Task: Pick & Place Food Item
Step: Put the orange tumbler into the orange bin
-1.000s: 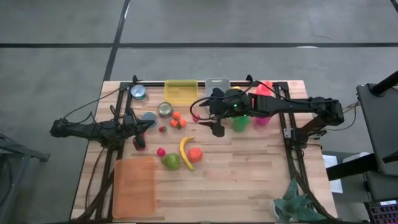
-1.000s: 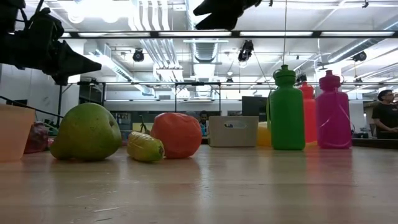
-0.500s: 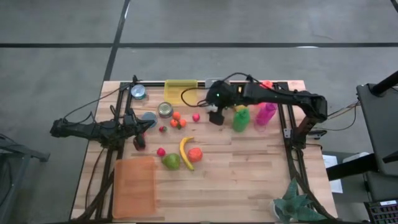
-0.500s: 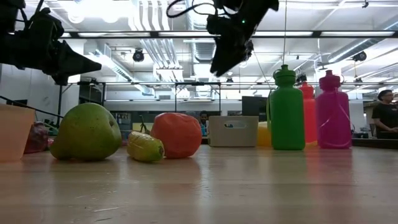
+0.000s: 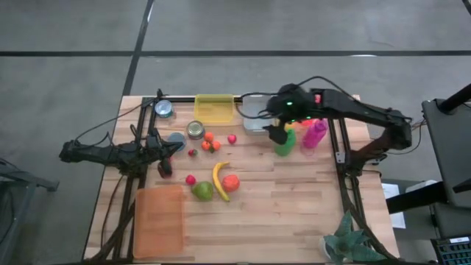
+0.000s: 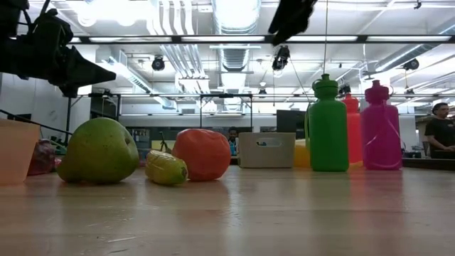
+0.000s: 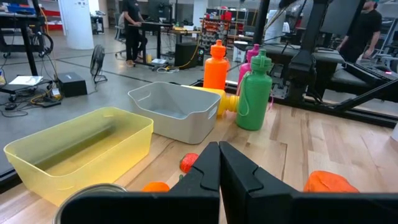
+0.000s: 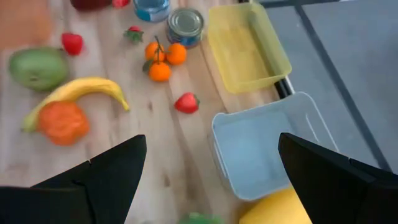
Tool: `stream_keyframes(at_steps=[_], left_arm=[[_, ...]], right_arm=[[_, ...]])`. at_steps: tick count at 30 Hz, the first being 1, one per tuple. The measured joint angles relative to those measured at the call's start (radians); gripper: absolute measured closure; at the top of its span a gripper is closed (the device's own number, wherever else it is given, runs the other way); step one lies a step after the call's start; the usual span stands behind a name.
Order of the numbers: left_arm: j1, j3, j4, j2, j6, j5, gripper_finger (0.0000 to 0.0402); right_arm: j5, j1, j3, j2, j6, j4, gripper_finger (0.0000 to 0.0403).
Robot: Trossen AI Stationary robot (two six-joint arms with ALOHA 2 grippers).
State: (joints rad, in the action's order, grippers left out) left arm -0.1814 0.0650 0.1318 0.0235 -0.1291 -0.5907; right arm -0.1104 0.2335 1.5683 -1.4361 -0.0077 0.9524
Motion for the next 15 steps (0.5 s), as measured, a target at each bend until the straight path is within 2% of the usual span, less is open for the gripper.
stream_keyframes(at_steps=[6,11,15], left_arm=[[0.000,0.000,0.000,0.000,0.000,0.000,0.0401],[0.000,0.000,0.000,0.000,0.000,0.000,0.0401],[0.000,0.000,0.000,0.000,0.000,0.000,0.0401]], right_arm=[[-0.125,0.001,-0.017,0.113,0.060,0.018,0.0042],[-0.217,0.001,-0.021,0.176,0.122,0.123,0.0042],[-0.272,0.001,-0.022,0.211,0.236,0.214,0.0042]])
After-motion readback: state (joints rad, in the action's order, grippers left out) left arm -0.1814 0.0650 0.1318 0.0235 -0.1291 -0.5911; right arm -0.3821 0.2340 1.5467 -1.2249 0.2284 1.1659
